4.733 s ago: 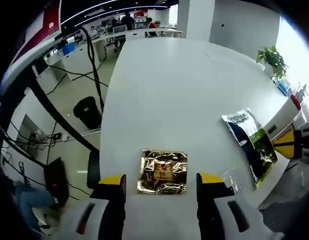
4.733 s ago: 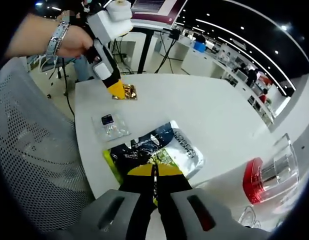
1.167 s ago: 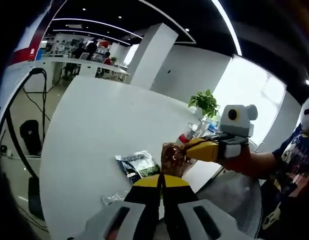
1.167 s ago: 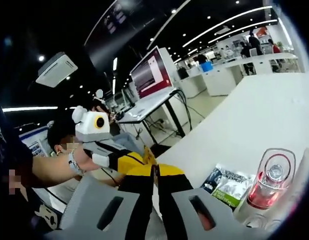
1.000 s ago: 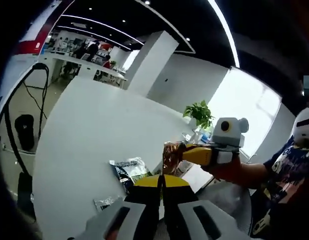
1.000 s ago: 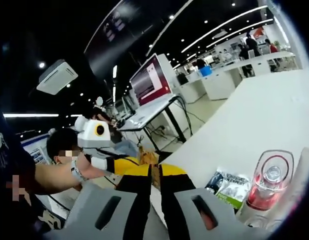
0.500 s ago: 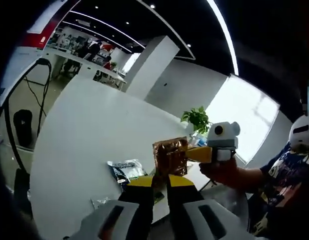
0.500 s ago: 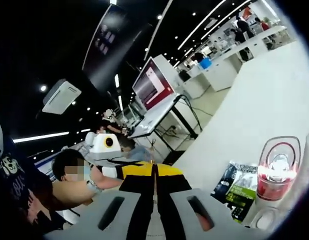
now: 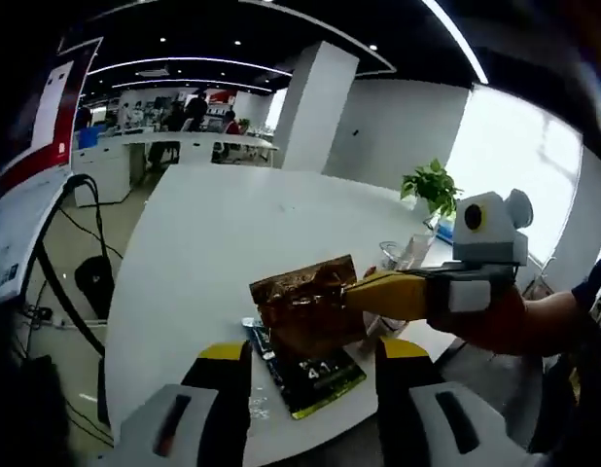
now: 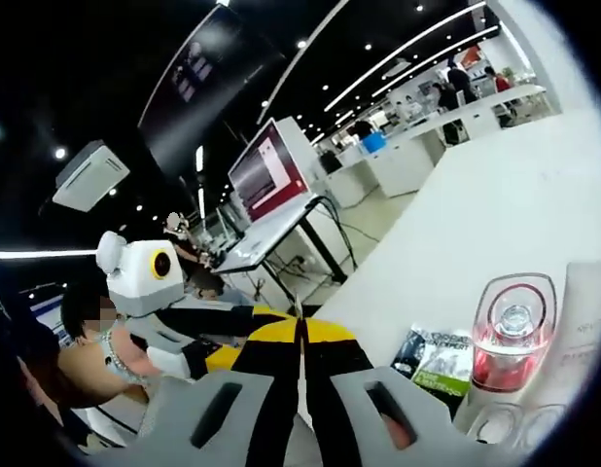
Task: Arrange the skincare products in the storage area until every visible bottle or jar stands upright without overlapping.
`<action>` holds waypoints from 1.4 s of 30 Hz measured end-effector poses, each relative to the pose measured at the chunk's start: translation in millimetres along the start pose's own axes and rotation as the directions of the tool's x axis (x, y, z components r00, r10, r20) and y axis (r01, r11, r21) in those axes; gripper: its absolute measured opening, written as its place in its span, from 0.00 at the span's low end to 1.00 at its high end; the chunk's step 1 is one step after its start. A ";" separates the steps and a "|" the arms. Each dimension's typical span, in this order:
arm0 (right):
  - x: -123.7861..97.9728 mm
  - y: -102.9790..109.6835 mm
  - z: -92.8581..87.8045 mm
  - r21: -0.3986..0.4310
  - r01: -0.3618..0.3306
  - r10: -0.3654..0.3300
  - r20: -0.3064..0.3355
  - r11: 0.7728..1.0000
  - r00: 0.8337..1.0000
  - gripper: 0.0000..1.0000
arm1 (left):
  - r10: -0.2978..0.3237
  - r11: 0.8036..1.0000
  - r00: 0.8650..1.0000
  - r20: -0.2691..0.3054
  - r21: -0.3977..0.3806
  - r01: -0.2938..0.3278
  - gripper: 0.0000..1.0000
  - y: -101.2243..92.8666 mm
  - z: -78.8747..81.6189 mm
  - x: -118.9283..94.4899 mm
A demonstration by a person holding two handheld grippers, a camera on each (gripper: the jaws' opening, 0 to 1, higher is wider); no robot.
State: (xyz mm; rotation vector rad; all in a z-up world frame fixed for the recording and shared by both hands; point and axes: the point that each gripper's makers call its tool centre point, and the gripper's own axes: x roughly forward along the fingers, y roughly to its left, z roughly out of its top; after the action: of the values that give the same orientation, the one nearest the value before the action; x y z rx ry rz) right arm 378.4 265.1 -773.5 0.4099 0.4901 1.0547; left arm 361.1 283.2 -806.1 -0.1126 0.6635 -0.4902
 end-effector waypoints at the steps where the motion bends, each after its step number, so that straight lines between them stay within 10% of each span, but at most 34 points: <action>1: 0.2 0.0 0.1 -0.002 0.002 -0.002 0.004 1.000 1.000 0.00 | 0.035 0.999 0.999 -0.004 0.018 -0.035 0.52 -0.1 0.9 1.9; 19: 5.3 15.8 -17.4 0.012 -0.073 0.074 -0.075 0.997 0.994 0.01 | 0.131 0.969 0.991 0.021 0.208 -0.133 0.47 9.4 2.5 2.1; 42: 0.5 5.8 -7.2 0.002 -0.023 0.023 -0.032 1.000 0.999 0.01 | 0.174 0.968 0.984 -0.024 0.186 -0.167 0.46 28.5 -7.3 1.3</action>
State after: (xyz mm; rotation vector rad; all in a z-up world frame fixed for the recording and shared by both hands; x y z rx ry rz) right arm 370.3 268.7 -776.3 0.4013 0.5152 1.0848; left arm 368.9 308.1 -819.7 0.1282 0.6581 -0.3861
